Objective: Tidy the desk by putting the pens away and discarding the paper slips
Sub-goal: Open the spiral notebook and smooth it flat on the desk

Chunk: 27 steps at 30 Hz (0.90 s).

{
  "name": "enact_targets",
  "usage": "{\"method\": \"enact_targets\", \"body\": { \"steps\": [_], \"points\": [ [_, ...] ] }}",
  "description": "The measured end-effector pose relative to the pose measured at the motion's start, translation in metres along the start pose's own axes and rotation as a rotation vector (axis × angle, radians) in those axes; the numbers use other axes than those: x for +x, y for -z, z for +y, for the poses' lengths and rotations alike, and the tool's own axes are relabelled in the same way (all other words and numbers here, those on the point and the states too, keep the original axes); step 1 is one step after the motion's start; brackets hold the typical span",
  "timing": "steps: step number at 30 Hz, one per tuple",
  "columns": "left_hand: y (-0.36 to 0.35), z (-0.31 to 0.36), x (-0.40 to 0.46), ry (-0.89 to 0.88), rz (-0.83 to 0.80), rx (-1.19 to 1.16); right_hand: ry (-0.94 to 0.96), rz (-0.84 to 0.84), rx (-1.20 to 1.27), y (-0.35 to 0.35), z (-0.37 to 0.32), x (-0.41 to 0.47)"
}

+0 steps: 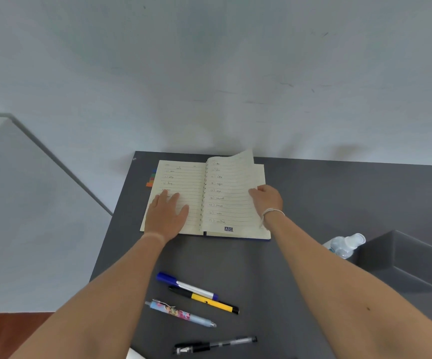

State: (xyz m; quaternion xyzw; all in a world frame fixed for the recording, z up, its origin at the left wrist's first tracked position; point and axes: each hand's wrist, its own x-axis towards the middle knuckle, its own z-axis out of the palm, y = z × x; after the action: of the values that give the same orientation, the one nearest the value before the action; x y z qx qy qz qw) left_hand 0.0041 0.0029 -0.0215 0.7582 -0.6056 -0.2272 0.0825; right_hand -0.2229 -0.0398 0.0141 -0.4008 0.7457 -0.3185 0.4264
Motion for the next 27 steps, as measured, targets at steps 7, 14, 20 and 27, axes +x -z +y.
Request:
{"method": "enact_targets", "body": {
  "steps": [7, 14, 20, 27],
  "points": [
    [0.015, 0.004, -0.002, -0.004, -0.03, -0.095, -0.158, -0.548, 0.518, 0.0, -0.03, -0.017],
    [0.05, 0.001, -0.008, -0.054, 0.111, -0.398, 0.051, -0.658, 0.162, -0.035, -0.047, -0.046],
    [0.073, -0.018, -0.012, 0.02, 0.209, -0.568, 0.223, -0.611, -0.277, -0.053, -0.033, -0.061],
    [0.065, -0.027, -0.014, -0.101, 0.156, -0.149, 0.385, -0.445, -0.528, -0.041, -0.01, -0.057]
  ]
}}
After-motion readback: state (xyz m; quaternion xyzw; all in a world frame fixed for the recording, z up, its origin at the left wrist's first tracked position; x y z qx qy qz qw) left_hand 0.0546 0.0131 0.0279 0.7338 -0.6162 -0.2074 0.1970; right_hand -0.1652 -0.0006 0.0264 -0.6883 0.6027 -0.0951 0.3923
